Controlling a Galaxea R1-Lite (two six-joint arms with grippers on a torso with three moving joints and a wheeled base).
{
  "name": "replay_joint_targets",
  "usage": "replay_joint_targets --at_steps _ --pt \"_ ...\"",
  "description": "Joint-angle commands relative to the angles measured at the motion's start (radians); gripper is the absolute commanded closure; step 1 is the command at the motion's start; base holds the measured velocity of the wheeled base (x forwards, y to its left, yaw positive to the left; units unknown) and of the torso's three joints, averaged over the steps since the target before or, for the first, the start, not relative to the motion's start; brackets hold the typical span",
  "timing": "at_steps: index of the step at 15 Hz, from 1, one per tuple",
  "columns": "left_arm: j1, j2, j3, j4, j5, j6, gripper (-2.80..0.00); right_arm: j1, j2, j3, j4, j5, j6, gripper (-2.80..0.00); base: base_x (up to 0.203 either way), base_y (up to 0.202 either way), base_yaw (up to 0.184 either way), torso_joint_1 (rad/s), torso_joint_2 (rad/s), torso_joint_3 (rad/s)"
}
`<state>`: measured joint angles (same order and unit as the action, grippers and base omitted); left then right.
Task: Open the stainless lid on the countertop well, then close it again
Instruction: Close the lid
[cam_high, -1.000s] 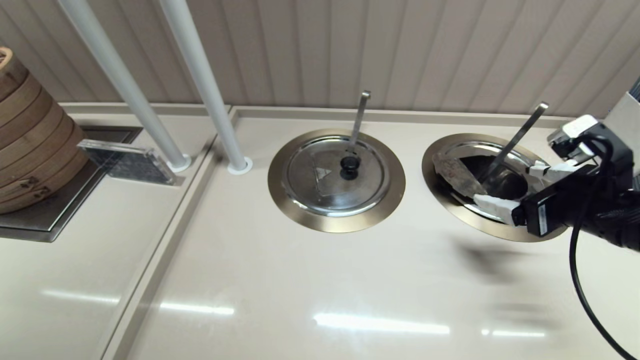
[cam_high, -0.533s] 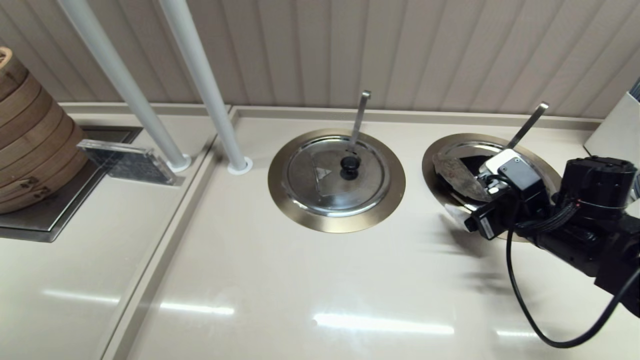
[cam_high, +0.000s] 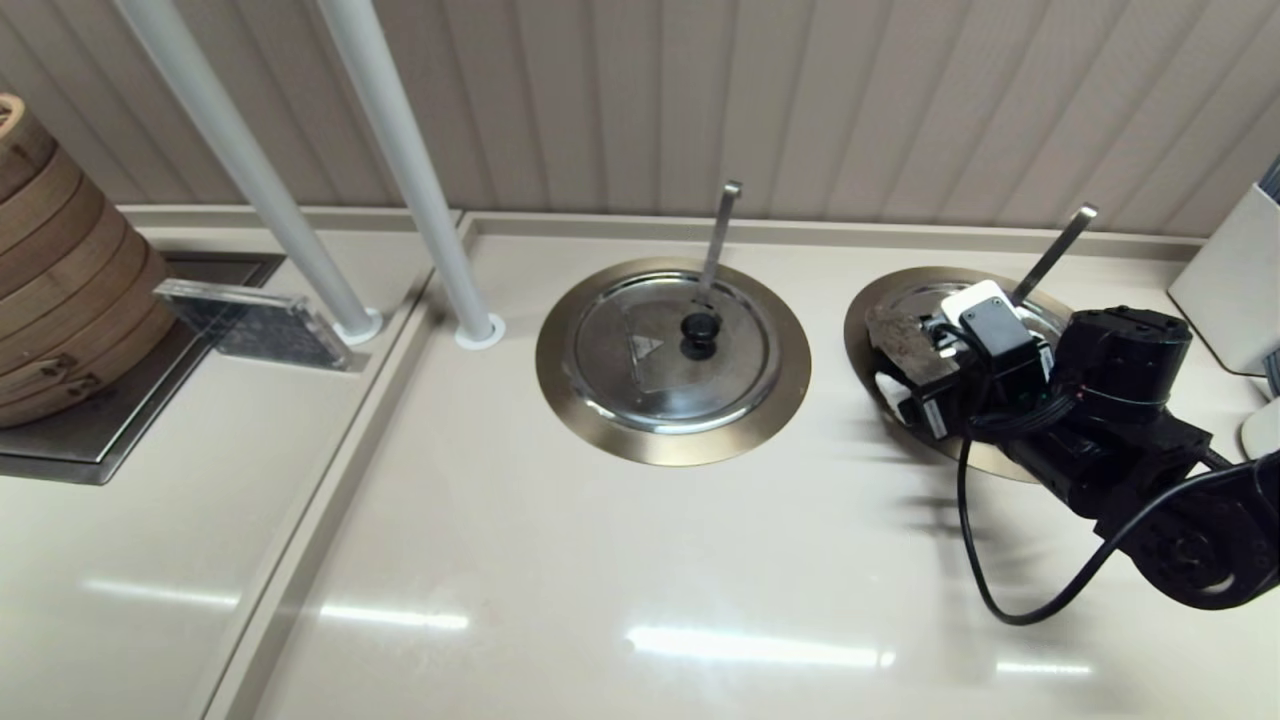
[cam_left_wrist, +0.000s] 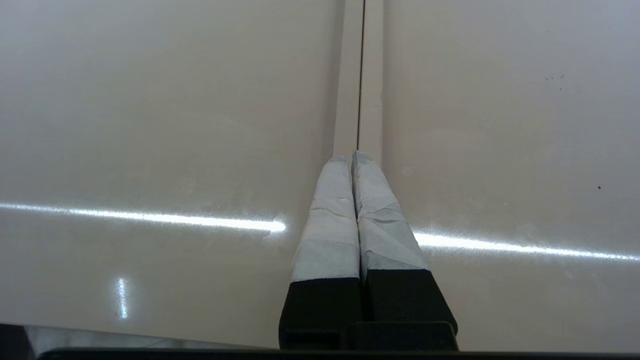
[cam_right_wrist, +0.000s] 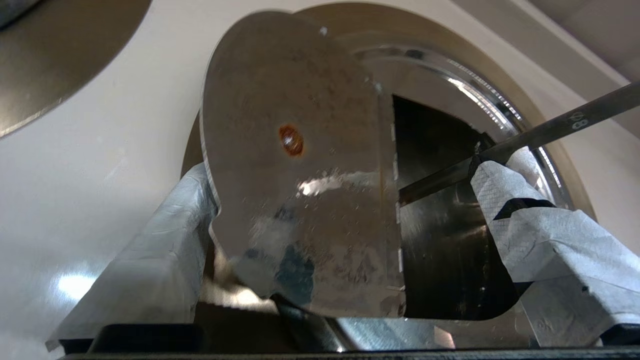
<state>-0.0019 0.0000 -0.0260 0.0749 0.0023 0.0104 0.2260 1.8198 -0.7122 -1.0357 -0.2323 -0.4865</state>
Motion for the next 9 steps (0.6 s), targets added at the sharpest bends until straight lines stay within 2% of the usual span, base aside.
replay_joint_targets --at_steps 1,5,9 --pt "0.000 0.000 0.000 0.000 0.001 0.000 0.00 0.000 0.000 -0.020 -0.010 -0.004 0.009 -2.80 0.000 0.000 0.000 0.000 0.00 0.000" --pt "0.000 0.000 0.000 0.000 0.001 0.000 0.00 -0.013 -0.043 -0.026 -0.010 -0.004 0.012 -2.80 0.000 0.000 0.000 0.000 0.00 0.000" --pt "0.000 0.000 0.000 0.000 0.001 0.000 0.00 -0.068 -0.052 -0.051 -0.010 -0.002 0.010 -2.80 0.000 0.000 0.000 0.000 0.00 0.000"
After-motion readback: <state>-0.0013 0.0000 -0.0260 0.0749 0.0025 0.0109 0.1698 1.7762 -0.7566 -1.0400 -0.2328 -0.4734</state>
